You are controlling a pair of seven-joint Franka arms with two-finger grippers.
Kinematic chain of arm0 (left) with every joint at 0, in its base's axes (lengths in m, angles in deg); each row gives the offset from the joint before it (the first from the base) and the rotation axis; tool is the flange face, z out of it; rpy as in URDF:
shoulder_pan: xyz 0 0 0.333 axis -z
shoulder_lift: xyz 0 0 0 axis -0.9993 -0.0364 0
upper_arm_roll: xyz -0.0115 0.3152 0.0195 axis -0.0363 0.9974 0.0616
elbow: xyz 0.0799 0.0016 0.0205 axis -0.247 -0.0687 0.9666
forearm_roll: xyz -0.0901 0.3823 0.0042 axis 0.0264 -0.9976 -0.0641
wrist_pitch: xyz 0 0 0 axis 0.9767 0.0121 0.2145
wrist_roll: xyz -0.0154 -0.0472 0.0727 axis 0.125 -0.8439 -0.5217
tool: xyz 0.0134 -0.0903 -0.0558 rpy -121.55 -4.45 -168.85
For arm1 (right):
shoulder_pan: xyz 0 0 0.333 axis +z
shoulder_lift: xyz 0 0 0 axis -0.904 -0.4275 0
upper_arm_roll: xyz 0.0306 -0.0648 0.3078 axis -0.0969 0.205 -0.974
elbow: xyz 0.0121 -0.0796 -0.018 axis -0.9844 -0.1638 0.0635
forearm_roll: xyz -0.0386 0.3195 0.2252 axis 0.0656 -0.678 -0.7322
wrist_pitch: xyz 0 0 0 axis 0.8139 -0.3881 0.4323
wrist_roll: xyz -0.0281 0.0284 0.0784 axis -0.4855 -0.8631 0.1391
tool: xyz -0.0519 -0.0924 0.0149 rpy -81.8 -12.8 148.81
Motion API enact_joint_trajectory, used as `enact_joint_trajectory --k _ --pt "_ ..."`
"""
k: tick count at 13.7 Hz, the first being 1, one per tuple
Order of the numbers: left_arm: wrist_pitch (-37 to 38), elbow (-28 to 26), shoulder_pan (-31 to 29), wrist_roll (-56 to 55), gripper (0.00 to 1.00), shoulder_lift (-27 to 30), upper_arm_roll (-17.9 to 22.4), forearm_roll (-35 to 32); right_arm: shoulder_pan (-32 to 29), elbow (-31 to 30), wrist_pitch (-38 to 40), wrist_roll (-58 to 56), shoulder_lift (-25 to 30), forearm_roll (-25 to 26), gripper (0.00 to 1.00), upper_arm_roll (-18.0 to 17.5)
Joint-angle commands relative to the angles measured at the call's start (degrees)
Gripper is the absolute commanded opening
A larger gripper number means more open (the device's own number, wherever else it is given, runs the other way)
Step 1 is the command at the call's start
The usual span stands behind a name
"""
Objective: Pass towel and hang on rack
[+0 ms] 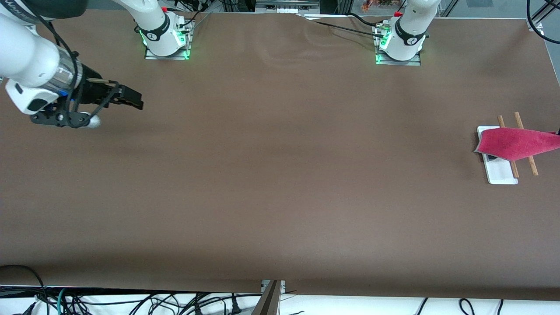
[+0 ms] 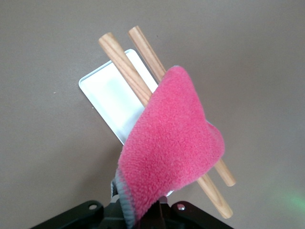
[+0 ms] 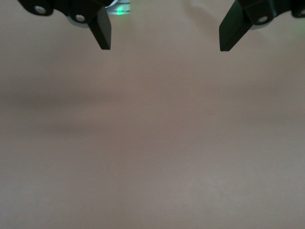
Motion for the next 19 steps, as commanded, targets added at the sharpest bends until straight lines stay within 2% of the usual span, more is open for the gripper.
enact_joint_trajectory --k 1,4,5,6,12,15,19 --pt "0.4 2.4 -0.4 1.1 0.0 -1.4 -0.3 -1.3 -3.6 -3.4 -2.2 -7.1 2.6 2.8 1.0 -1.0" --pt "-0.4 2.3 -1.0 1.3 0.0 -2.6 -0.3 -1.2 -6.5 -3.4 -3.7 -10.6 2.5 3.9 1.0 -3.0" --pt "-0.5 2.3 -1.0 1.4 0.32 -2.6 -0.3 -1.4 -6.1 -3.3 -3.4 -10.5 2.7 4.8 1.0 -3.0" --pt "-0.5 2.3 -0.9 1.4 0.99 -2.6 -0.3 -1.5 -6.1 -3.1 -3.3 -10.5 2.6 5.2 1.0 -3.1" --pt "-0.6 2.1 -1.1 1.5 1.0 -2.8 -0.2 -1.6 -4.5 -2.3 -3.7 -9.0 2.2 8.3 1.0 -4.0" --pt "-5.6 1.7 -3.4 3.1 1.0 -5.7 -0.2 -1.7 -4.4 -2.1 -3.3 -9.1 2.0 8.7 1.0 -4.0" --pt "-5.7 1.9 -3.5 4.9 1.0 -5.6 -0.2 -1.7 -3.5 0.6 -3.0 -9.5 1.3 10.9 1.0 -3.8"
